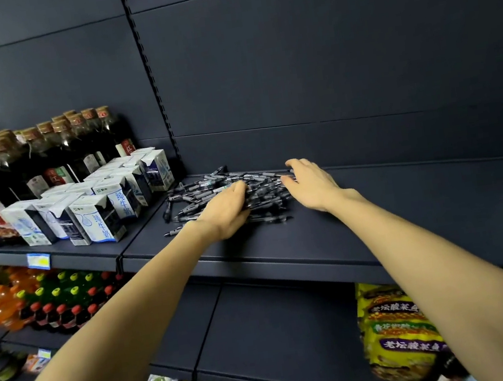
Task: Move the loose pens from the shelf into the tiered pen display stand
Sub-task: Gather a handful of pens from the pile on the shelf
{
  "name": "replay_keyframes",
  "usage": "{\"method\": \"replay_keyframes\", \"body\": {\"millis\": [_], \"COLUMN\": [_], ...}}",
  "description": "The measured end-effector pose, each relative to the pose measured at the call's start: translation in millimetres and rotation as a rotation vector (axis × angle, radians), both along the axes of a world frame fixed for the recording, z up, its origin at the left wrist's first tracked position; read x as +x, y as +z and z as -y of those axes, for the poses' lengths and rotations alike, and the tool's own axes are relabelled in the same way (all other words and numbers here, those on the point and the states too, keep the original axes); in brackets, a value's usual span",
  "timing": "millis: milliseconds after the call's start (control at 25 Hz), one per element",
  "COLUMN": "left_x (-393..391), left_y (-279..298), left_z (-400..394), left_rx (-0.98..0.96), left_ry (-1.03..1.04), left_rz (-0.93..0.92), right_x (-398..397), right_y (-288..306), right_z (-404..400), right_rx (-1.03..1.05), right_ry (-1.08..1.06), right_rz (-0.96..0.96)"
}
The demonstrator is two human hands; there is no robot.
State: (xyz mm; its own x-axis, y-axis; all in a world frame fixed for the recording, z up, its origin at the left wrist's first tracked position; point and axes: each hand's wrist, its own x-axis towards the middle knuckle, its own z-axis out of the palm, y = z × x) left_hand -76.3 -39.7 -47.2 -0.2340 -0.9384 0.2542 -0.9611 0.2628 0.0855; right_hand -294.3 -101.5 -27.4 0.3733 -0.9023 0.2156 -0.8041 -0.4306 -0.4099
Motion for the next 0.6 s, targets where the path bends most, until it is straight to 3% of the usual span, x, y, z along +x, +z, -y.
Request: {"method": "replay_keyframes", "body": {"millis": [160,600], "left_x": [9,48], "left_y": [11,42], "left_z": [-1,-15], "left_rx": [-0.039,-0.244], "left_ry": [0.012,-0.032], "left_rz": [-0.135,-0.093], "right_x": [10,45], "right_y": [-2,-21], "right_z": [-7,-31], "right_rx": [-0.014,-0.097], "right_ry": [0.01,0.226], "right_rz": [-0.017,-0.395]}}
